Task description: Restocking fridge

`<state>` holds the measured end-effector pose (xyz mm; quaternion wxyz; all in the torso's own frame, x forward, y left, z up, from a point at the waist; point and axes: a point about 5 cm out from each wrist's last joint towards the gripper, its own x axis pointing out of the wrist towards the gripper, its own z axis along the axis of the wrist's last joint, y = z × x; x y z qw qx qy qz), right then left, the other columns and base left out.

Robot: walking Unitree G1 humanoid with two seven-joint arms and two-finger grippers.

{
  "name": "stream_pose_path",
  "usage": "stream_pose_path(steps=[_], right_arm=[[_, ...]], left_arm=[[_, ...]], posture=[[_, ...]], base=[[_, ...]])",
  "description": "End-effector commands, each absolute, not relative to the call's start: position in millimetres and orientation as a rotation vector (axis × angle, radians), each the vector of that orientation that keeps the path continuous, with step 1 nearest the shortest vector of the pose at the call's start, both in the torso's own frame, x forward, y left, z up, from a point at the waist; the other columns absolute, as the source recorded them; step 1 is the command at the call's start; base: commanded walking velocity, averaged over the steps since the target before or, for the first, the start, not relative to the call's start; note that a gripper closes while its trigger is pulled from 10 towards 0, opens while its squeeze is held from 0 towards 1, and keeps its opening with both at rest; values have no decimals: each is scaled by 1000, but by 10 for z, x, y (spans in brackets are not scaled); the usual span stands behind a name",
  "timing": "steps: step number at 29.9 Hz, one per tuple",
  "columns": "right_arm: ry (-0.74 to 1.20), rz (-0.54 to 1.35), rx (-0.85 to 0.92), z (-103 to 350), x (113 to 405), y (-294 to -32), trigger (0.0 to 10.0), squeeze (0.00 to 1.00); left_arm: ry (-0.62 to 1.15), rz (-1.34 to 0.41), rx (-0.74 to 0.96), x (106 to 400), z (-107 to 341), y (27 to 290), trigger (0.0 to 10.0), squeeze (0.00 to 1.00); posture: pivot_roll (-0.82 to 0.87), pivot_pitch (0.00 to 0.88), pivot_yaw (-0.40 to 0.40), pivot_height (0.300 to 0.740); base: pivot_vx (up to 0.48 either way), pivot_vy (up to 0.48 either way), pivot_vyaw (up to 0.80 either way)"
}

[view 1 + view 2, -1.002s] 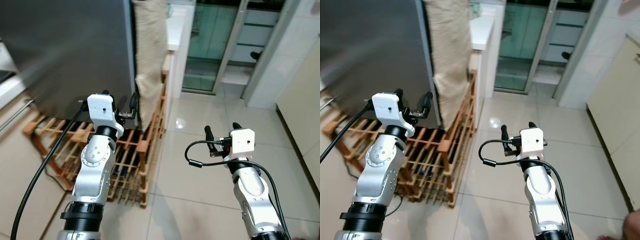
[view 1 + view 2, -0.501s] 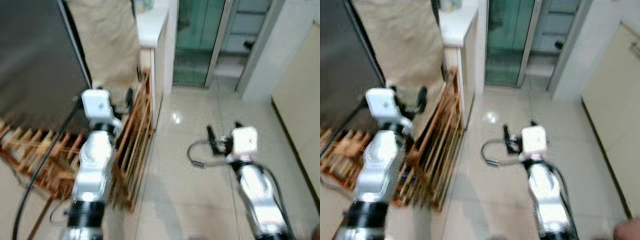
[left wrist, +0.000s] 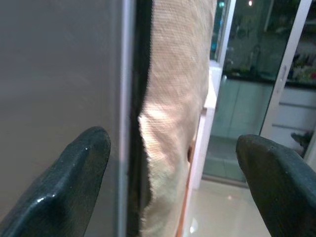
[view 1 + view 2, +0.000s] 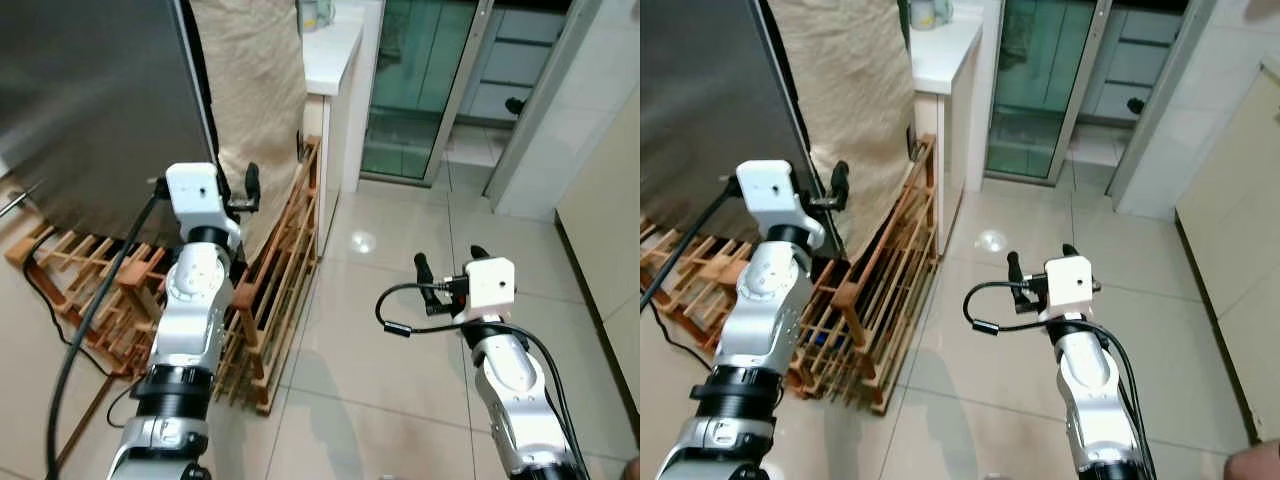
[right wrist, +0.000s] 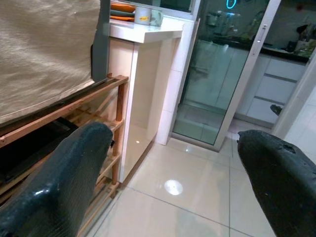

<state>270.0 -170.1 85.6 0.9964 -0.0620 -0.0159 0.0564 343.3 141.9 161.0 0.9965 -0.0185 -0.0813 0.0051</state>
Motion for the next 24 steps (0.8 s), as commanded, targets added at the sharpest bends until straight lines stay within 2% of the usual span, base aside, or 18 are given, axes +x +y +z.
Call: stream_pose_path(steps=[1, 10, 21, 24], right_arm=[[-37, 118, -129, 883, 2732, -1703, 10000, 0], [-29, 123, -128, 860, 2712, -1684, 10000, 0], [-26, 118, -126, 850, 2704, -1679, 10000, 0], [-25, 118, -125, 846, 2702, -1673, 10000, 0]], left_arm=[[-154, 9, -37, 3508, 1638, 1365, 10000, 0], [-162, 51, -43, 3667, 1727, 1295, 10000, 0], [-186, 32, -46, 3808, 1850, 1234, 10000, 0], [-200, -14, -53, 3847, 1908, 1149, 10000, 0]], posture=[[-173, 0, -3, 740], [-183, 0, 0, 740], [-186, 0, 9, 740], [-185, 0, 9, 740]], base=[[0, 0, 0], [0, 0, 0], [0, 0, 0], [0, 0, 0]])
